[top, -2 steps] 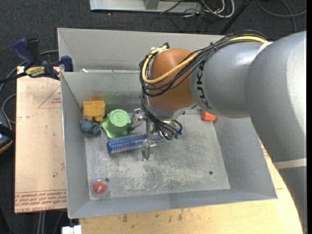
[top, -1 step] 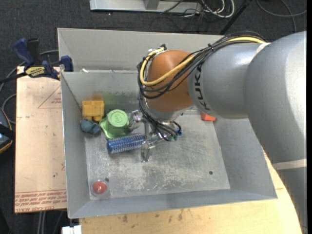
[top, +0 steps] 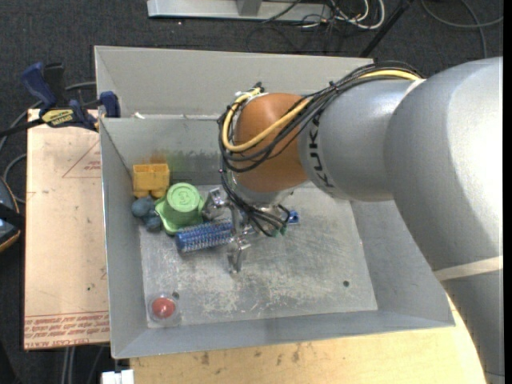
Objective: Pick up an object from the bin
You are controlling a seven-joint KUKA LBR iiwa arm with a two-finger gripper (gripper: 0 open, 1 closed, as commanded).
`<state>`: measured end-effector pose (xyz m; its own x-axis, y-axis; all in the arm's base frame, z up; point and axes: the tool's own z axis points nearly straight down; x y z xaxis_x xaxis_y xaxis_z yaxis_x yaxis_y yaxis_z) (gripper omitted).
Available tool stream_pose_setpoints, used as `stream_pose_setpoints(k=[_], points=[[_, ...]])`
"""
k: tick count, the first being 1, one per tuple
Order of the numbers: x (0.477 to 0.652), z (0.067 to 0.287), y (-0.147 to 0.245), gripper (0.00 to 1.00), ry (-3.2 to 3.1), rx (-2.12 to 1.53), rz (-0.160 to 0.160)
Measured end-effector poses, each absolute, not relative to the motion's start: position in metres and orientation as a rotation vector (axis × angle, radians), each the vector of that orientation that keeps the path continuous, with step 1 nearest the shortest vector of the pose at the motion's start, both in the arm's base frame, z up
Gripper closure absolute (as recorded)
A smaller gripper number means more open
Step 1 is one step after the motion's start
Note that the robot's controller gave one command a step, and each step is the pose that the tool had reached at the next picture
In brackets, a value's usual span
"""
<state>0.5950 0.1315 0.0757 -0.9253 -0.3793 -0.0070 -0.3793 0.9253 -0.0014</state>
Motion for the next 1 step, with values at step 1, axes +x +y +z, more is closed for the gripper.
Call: stream_pose_setpoints(k=[1], points=[[0.5968, 0.078, 0.1318, 0.0, 3.079, -0.601, 0.002]])
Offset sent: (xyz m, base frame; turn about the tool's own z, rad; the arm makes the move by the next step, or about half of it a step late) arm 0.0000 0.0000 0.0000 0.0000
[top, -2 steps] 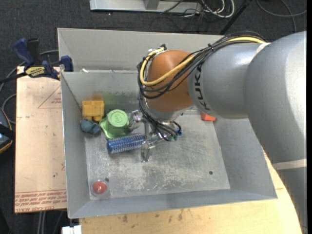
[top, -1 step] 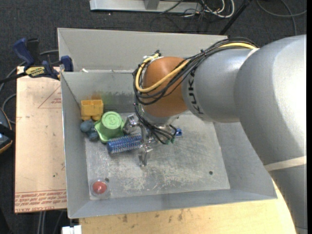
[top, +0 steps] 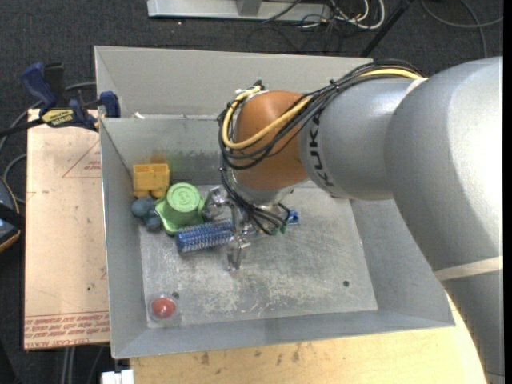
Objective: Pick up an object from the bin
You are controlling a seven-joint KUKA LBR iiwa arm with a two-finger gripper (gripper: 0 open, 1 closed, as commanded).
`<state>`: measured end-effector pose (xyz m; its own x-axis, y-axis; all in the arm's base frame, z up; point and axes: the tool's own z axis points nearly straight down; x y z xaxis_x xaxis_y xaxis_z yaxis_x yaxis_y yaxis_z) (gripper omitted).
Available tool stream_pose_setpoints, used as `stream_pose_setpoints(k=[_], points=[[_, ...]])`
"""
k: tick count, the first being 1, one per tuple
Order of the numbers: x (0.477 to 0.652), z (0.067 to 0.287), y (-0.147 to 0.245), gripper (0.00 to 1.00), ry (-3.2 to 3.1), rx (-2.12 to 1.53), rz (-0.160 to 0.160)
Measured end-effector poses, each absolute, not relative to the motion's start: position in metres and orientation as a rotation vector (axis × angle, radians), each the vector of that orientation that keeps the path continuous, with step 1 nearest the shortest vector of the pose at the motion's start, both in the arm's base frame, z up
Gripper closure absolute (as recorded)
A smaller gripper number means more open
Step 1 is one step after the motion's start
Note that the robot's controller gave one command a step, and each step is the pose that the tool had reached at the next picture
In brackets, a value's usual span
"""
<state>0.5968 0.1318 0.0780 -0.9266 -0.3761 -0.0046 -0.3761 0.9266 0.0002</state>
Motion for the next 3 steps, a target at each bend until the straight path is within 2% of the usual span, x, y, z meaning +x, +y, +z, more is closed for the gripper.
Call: stream_pose_setpoints(k=[1, 3], points=[[0.598, 0.08, 0.133, 1.0, 3.074, -0.599, 0.004], [0.599, 0.123, 0.133, 1.0, 3.081, -0.595, 0.002]])
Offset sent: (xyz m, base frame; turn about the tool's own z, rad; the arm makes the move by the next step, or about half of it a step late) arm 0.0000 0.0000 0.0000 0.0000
